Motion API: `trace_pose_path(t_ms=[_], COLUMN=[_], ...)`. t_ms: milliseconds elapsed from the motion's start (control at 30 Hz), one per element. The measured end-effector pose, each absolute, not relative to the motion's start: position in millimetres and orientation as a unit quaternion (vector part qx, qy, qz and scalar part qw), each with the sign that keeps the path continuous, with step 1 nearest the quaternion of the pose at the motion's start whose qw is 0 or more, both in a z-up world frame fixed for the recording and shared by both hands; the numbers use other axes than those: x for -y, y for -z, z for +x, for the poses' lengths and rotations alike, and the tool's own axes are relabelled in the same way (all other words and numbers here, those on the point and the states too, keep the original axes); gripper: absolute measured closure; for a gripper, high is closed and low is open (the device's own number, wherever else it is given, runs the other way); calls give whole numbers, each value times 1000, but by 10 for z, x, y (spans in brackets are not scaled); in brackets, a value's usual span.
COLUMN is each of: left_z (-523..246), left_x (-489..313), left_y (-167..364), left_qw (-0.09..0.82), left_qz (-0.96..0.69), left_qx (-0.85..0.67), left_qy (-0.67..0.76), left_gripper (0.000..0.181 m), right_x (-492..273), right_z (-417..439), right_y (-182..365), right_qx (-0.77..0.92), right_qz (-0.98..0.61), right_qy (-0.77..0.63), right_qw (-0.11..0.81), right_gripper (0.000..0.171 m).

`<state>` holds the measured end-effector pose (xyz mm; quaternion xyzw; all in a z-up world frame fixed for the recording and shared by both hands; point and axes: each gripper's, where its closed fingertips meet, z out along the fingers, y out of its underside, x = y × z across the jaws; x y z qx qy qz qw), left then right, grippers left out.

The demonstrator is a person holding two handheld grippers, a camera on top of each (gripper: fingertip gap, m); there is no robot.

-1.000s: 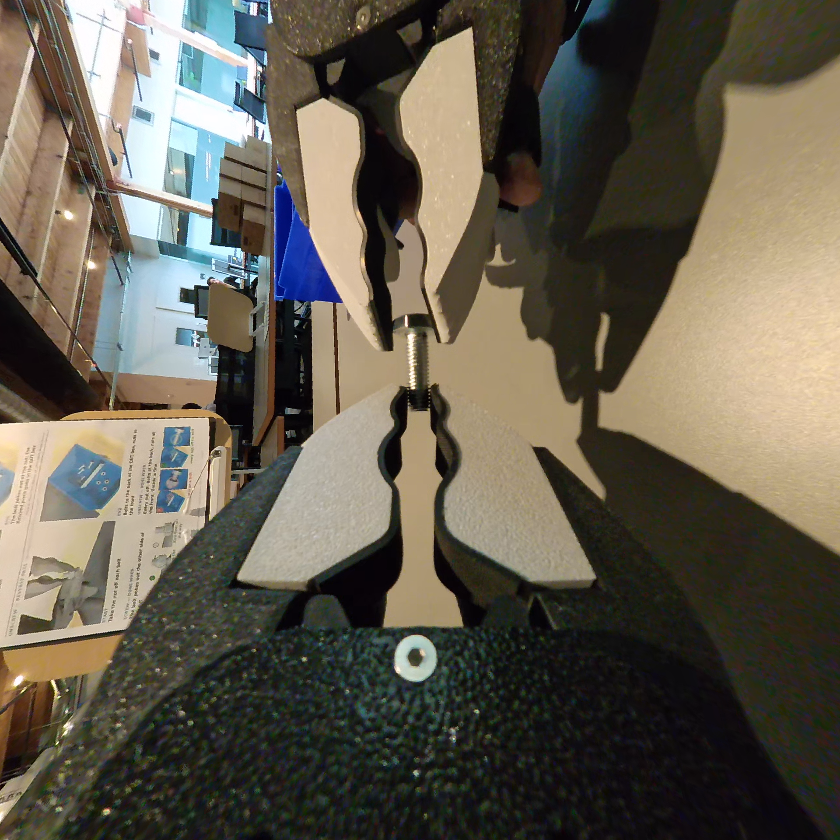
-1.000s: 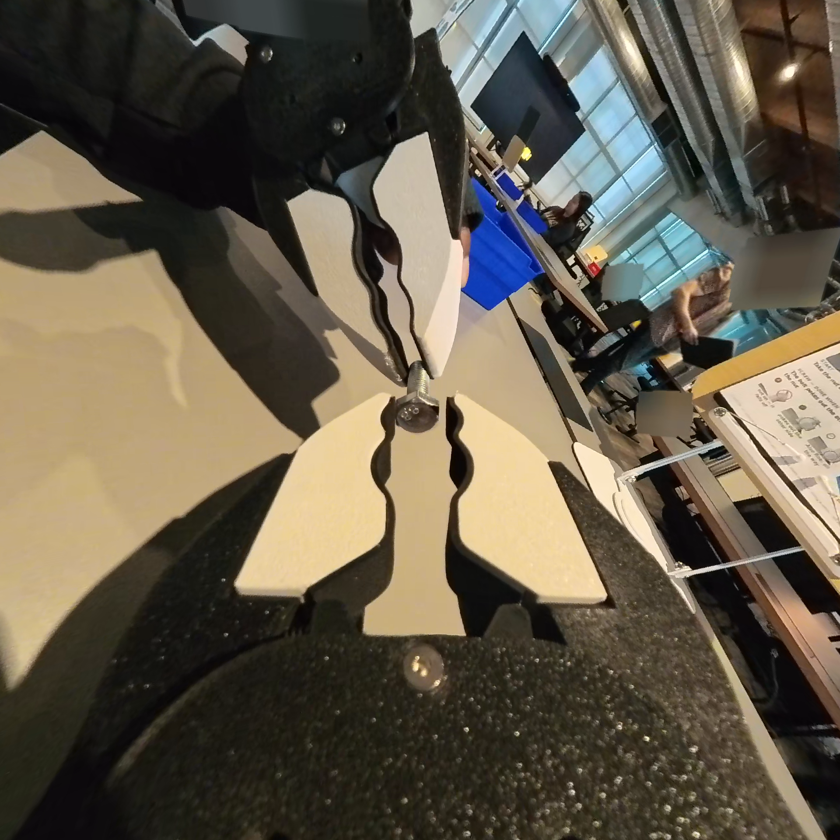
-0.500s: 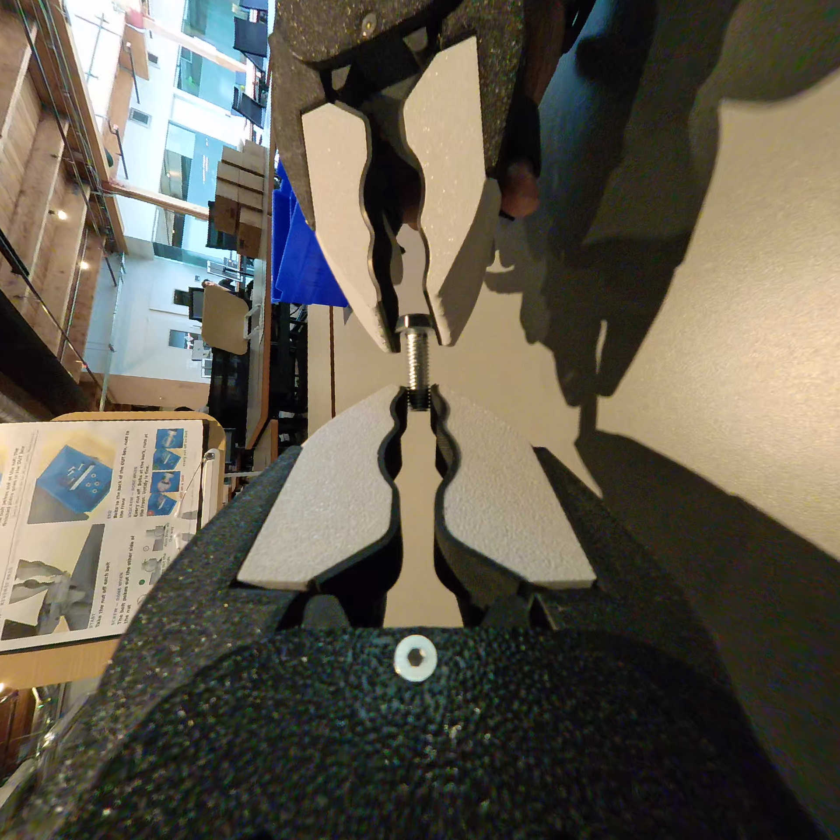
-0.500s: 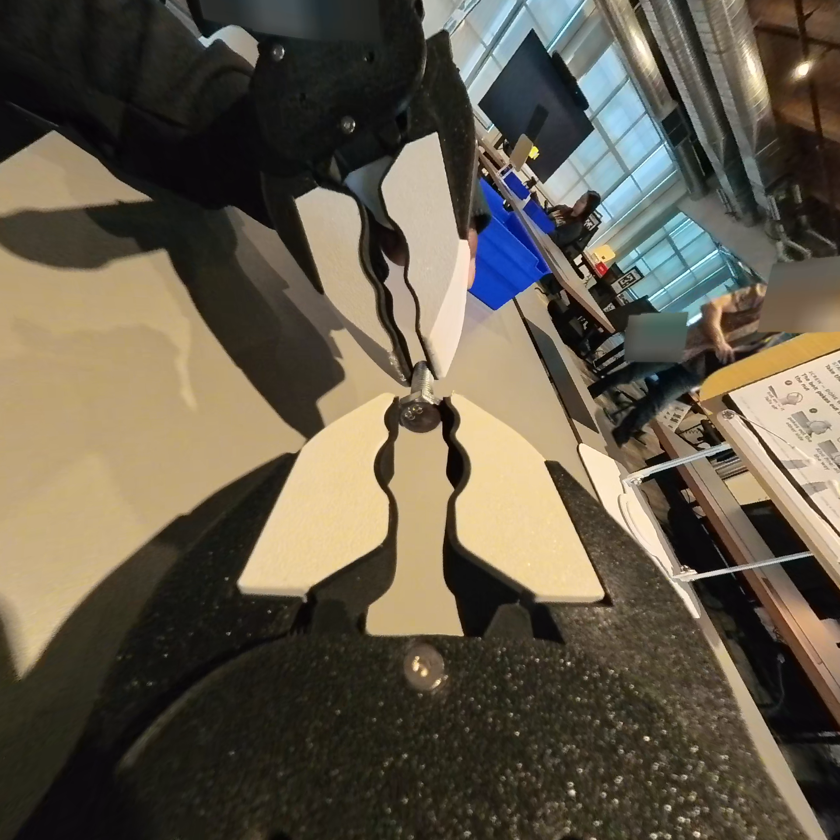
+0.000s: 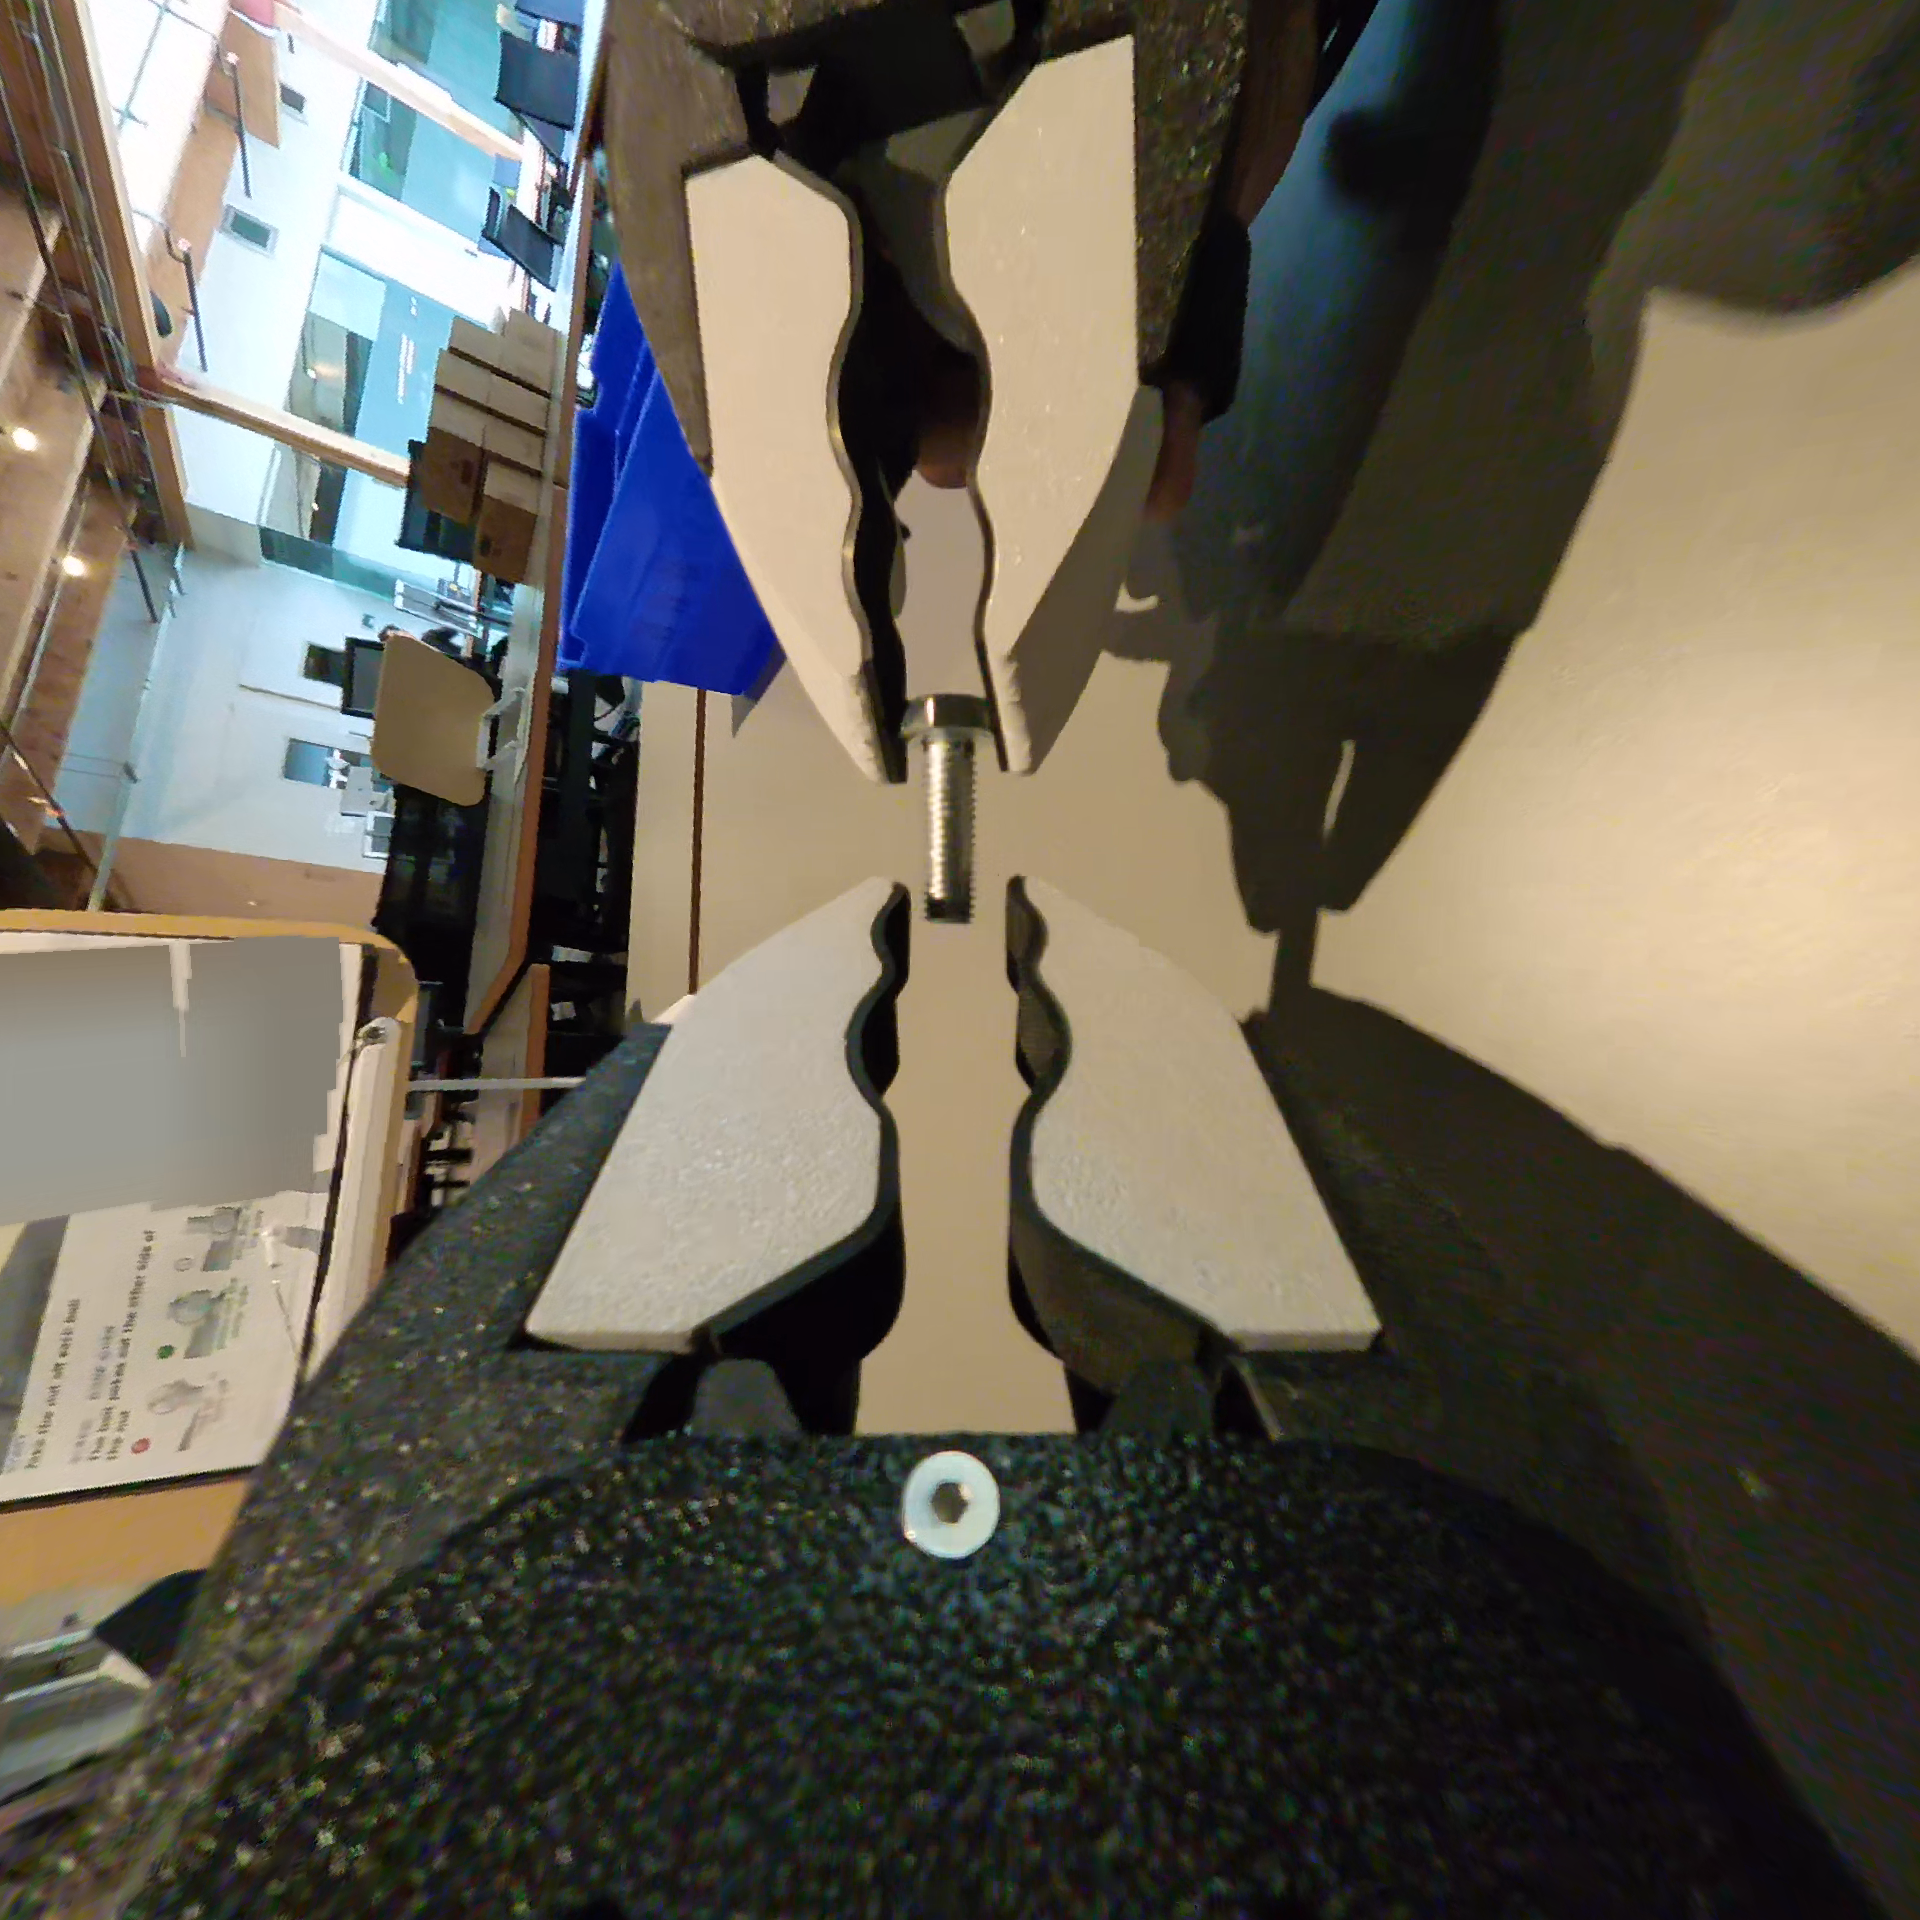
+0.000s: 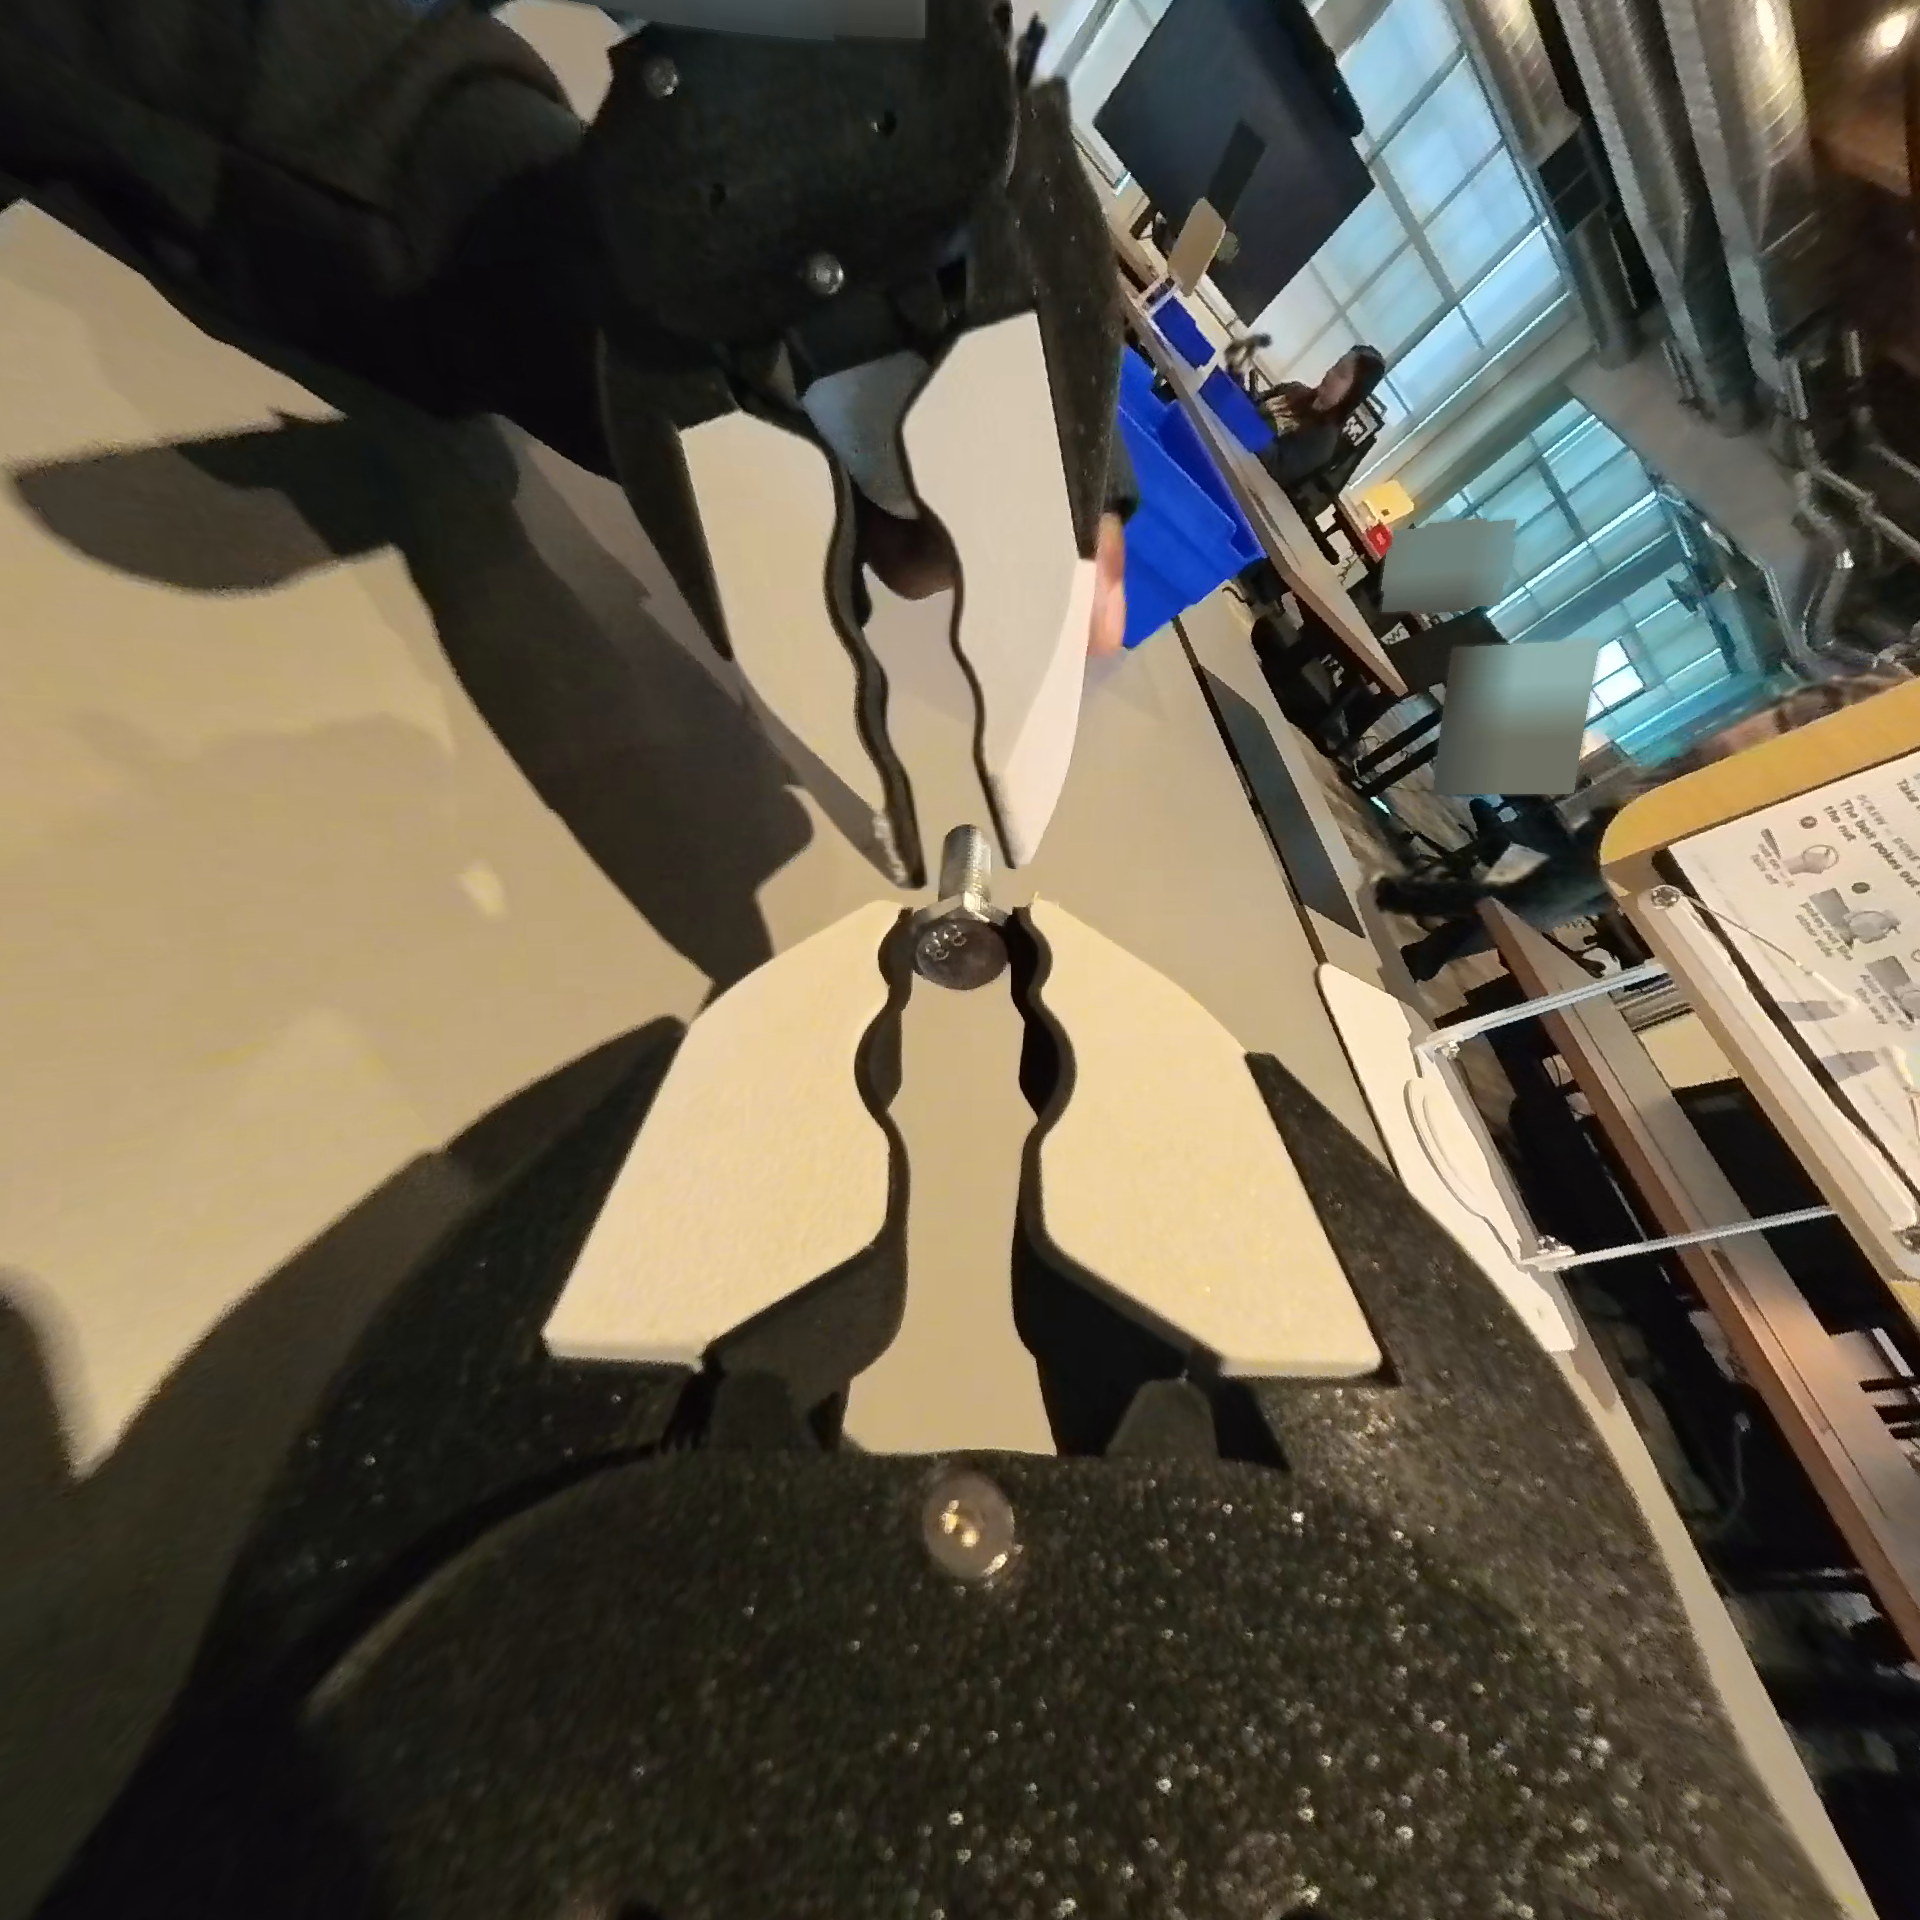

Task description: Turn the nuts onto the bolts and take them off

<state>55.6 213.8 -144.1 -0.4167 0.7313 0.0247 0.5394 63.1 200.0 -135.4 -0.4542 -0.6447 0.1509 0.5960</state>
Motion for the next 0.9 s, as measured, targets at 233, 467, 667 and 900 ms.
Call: trace_pose_path(t_ms=[233, 467, 667, 900], left_z=[452, 209, -49, -377], left_x=[-2198, -2326, -2476, -2511], left_y=[1379, 1221, 1189, 1283], left_qw=[535, 547, 536, 487], left_qz=[-458, -506, -558, -637], left_qx=[-710, -666, -632, -596], left_qy=[23, 44, 37, 47], left_gripper=[138, 135, 135, 135], right_x=[-2023, -2103, -2290, -2321], right_z=[650, 679, 749, 758], right_y=[1303, 1275, 1319, 1336], right_qx=[636, 620, 593, 590], right_qz=[-459, -475, -517, -523], right_qy=[-150, -135, -119, -121], right_qw=[602, 609, 605, 603], right_gripper=[153, 153, 153, 153])
